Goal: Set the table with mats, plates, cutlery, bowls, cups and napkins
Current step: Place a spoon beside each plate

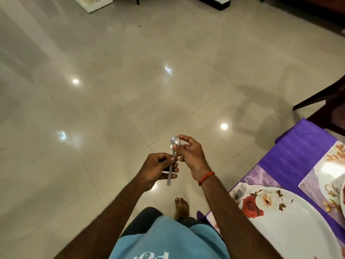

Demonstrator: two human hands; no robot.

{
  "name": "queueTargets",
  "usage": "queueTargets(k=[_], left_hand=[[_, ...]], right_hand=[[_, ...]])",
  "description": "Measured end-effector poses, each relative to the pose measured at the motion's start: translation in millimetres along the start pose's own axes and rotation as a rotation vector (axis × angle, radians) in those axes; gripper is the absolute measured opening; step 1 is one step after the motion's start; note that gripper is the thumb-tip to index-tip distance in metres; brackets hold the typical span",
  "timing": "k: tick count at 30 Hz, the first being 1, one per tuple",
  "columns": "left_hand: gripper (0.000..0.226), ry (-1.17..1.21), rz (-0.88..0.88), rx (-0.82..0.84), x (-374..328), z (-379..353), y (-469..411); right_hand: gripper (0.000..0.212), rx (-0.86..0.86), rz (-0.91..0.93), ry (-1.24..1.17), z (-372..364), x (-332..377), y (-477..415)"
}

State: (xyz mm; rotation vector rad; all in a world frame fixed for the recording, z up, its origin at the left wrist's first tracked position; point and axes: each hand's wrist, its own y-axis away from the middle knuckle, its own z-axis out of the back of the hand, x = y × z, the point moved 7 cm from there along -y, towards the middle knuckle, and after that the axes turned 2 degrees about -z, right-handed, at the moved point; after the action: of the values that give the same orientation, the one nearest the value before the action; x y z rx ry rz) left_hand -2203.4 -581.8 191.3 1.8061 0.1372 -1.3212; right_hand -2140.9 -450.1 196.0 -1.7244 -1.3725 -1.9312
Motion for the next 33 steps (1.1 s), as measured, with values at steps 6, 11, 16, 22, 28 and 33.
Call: queueTargets(k=[6, 11, 16, 22, 28, 33], left_hand=[[0.019, -0.042, 0.024, 0.051, -29, -2, -37], [0.019, -0.074, 0.045, 0.134, -49, -5, -78], [0.019, -0.158, 0.04, 0.218, -77, -3, -124], [0.019, -0.23, -0.022, 0.319, -126, 9, -180], [0.017, -0.241, -0.03, 0.376, -173, 12, -233], [0.017, -0.245, -0.014, 0.441, -198, -18, -267]], right_hand=[[0.039, -0.062, 0.028, -0.018, 11, 20, -29], [0.037, -0.151, 0.033, -0.047, 22, 32, -58], [0.032, -0.278, 0.036, -0.118, 27, 50, -88], [0.035, -0.366, 0.045, -0.156, 18, 84, -138], [0.041, -0.475, 0.119, -0.23, 16, 123, -170], [0.042, -0.571, 0.176, -0.229, 42, 148, -188]])
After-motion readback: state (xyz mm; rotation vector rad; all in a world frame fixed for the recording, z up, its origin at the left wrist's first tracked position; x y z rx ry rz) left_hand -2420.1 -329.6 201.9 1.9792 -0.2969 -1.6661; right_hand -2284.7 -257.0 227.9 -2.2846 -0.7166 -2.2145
